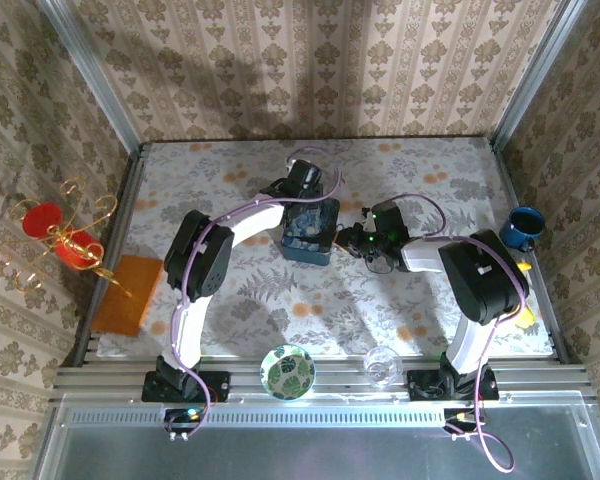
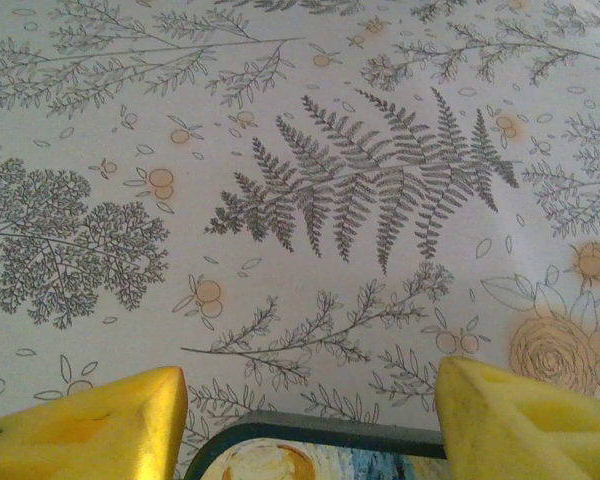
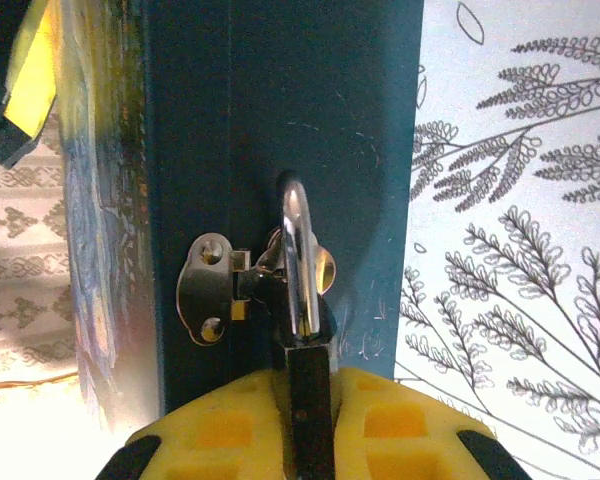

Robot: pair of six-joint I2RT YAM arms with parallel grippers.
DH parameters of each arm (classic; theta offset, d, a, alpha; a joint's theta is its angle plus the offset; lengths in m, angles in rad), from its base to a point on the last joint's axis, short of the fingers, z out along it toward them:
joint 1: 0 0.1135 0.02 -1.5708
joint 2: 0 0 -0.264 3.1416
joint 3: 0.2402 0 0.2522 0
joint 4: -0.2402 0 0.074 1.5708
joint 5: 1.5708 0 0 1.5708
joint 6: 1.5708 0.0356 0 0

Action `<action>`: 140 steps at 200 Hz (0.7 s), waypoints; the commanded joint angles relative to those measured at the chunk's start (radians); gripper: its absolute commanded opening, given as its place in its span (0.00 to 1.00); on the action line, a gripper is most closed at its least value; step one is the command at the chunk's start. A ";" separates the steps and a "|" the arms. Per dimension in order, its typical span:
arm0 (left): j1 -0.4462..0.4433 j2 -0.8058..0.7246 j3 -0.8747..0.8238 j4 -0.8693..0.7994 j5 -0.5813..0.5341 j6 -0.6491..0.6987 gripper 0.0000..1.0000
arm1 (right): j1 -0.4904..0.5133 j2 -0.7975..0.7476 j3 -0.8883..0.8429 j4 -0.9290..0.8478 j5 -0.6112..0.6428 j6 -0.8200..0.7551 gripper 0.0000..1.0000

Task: Unlock a padlock with a key

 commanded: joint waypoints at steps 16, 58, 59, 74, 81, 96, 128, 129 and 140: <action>-0.010 -0.010 -0.071 -0.217 0.176 0.007 0.78 | 0.051 -0.102 0.038 -0.092 0.100 -0.067 0.00; -0.022 -0.092 -0.083 -0.211 0.201 0.012 1.00 | 0.198 -0.122 0.011 -0.062 0.107 -0.027 0.00; -0.021 -0.096 -0.085 -0.212 0.199 0.012 1.00 | 0.200 -0.124 0.010 -0.061 0.108 -0.026 0.00; -0.022 -0.162 -0.121 -0.222 0.172 0.007 1.00 | 0.220 -0.143 -0.018 -0.043 0.106 -0.016 0.00; -0.020 -0.197 -0.140 -0.230 0.149 0.007 1.00 | 0.218 -0.155 -0.038 -0.030 0.094 -0.011 0.00; -0.020 -0.273 -0.175 -0.273 0.087 0.007 1.00 | 0.202 -0.171 -0.068 0.001 0.031 -0.015 0.00; -0.038 -0.442 -0.249 -0.412 -0.040 -0.007 1.00 | 0.174 -0.188 -0.088 0.003 -0.105 -0.058 0.00; -0.039 -0.448 -0.252 -0.416 -0.044 -0.009 1.00 | 0.174 -0.188 -0.088 0.003 -0.105 -0.058 0.00; -0.057 -0.514 -0.295 -0.453 -0.088 -0.035 1.00 | 0.167 -0.194 -0.084 -0.032 -0.101 -0.079 0.00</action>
